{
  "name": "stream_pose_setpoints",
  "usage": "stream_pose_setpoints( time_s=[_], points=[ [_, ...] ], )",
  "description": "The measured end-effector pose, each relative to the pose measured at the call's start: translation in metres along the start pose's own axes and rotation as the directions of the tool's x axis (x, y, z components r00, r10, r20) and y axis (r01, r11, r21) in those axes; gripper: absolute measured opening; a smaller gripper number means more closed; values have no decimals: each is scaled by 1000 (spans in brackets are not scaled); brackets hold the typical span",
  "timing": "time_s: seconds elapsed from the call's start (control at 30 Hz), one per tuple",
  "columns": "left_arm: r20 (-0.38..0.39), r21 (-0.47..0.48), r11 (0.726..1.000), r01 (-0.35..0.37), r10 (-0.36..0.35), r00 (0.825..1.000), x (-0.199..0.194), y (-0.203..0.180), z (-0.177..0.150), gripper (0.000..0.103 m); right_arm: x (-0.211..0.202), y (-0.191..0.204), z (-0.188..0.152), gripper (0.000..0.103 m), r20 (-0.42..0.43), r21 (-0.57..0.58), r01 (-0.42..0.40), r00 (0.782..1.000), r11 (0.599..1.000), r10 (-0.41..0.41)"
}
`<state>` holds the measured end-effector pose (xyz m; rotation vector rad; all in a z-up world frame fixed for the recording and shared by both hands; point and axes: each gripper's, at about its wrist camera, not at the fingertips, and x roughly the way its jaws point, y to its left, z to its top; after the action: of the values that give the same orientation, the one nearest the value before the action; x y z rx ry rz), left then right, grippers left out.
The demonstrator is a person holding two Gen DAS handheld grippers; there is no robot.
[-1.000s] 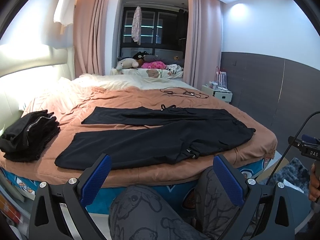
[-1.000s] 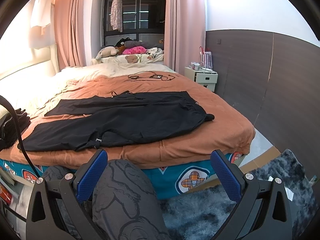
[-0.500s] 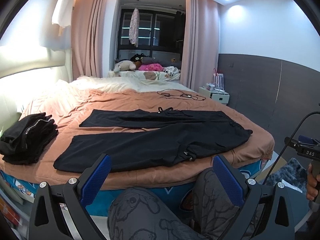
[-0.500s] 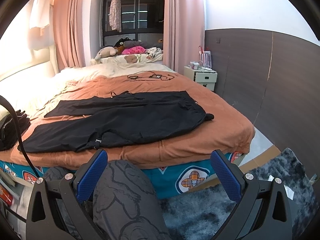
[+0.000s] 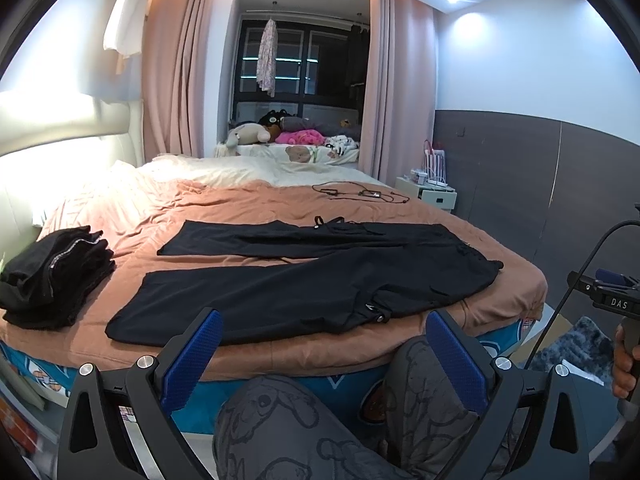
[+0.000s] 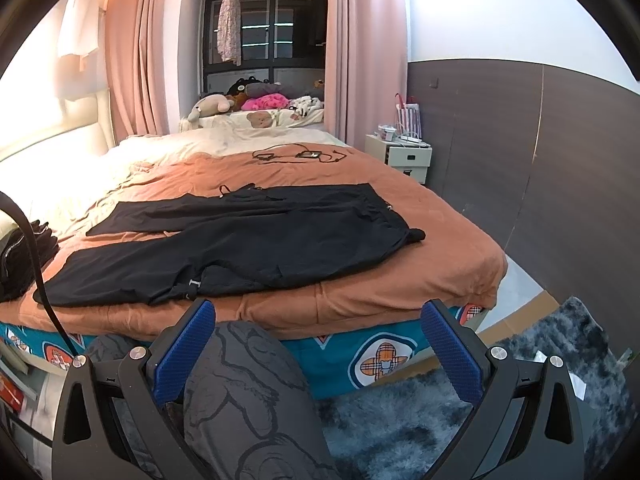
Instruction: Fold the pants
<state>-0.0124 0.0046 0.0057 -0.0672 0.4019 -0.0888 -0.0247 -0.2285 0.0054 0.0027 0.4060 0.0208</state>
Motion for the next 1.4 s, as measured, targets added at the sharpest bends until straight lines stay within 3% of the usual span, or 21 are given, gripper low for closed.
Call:
stream_pose_setpoints(
  time_s=[0.9, 1.4],
  points=[
    [3, 19, 1000, 22, -22, 1000, -7, -11, 14, 103, -2, -19, -3, 103, 4, 7, -32, 999, 999, 32],
    [-10, -28, 998, -47, 47, 999, -1, 32, 33, 103, 24, -29, 16, 103, 5, 35, -47, 999, 998, 47]
  ],
)
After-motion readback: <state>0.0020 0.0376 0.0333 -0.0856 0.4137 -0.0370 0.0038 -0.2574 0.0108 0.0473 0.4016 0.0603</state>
